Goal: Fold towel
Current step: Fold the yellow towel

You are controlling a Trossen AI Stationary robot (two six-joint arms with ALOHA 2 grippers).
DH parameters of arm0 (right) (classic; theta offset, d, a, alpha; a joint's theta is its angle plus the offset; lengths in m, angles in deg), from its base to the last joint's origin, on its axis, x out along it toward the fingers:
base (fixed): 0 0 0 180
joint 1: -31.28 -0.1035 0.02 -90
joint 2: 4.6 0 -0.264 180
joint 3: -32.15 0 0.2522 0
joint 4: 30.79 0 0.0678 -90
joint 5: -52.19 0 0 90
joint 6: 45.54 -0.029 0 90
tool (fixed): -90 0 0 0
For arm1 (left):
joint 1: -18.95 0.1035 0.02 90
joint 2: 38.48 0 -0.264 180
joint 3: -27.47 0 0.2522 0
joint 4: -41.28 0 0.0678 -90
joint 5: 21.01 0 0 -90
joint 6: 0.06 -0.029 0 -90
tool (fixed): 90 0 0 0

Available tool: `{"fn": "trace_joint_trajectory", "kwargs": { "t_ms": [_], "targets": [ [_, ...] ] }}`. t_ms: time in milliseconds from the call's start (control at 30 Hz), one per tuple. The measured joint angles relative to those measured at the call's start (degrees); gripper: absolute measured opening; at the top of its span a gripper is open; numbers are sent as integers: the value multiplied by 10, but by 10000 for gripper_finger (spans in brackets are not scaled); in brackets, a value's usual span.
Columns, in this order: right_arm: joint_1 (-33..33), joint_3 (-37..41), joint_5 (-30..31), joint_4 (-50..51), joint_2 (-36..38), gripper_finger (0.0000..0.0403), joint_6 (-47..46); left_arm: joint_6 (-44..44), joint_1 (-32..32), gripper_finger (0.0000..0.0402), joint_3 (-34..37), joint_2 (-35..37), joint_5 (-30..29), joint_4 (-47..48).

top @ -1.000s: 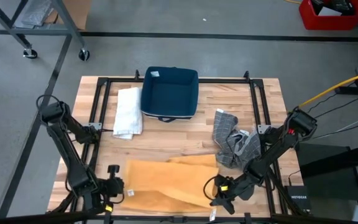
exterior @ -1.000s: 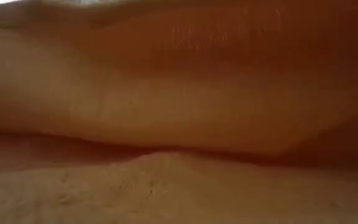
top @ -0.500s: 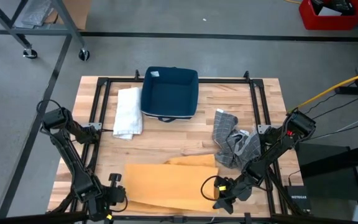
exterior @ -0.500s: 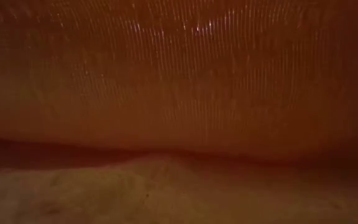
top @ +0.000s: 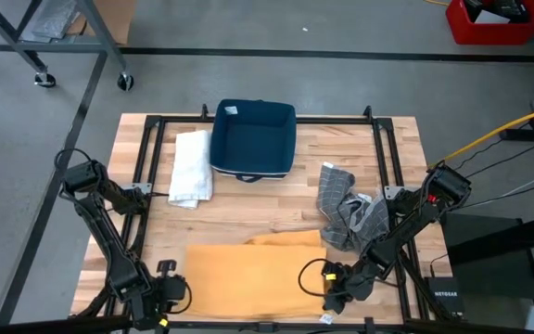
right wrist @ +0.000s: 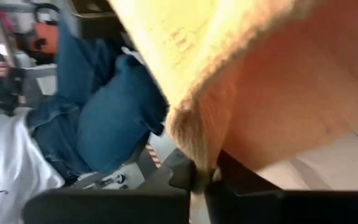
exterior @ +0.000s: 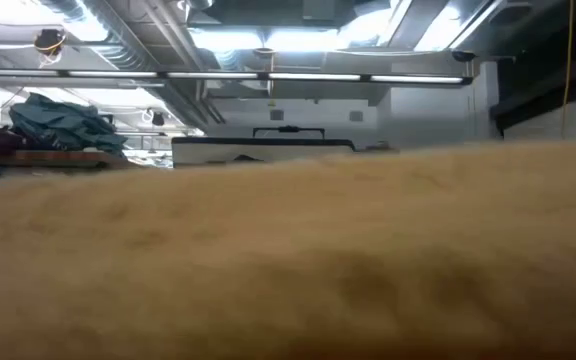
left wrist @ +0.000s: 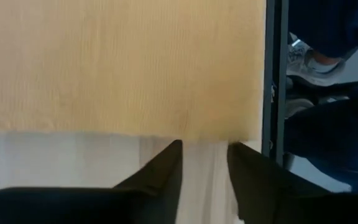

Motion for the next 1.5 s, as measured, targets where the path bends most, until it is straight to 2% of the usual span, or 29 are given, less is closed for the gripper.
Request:
{"fn": "trace_joint_trajectory", "kwargs": {
  "t_ms": [167,400,733,933,1067,1167,1267,1367,1500],
  "targets": [
    [0,0,-12,20,0,84,-15,13,0,152,0,0,18,0],
    [0,0,-15,19,0,131,-14,20,0,147,0,0,18,3],
    [0,0,18,-23,2,121,32,27,15,114,0,20,-6,1],
    [0,0,54,-23,2,115,37,-15,38,94,0,59,-7,2],
    [0,0,63,-18,2,115,49,-91,56,83,0,69,-13,2],
    [0,0,49,13,2,115,48,-160,69,76,0,69,-28,4],
    [0,0,9,61,2,115,31,-211,86,70,0,69,-34,5],
    [0,0,-22,91,2,115,14,-241,100,65,0,69,-35,5],
    [0,0,-44,83,9,115,15,-266,120,59,0,69,-46,5]
  ]
}}
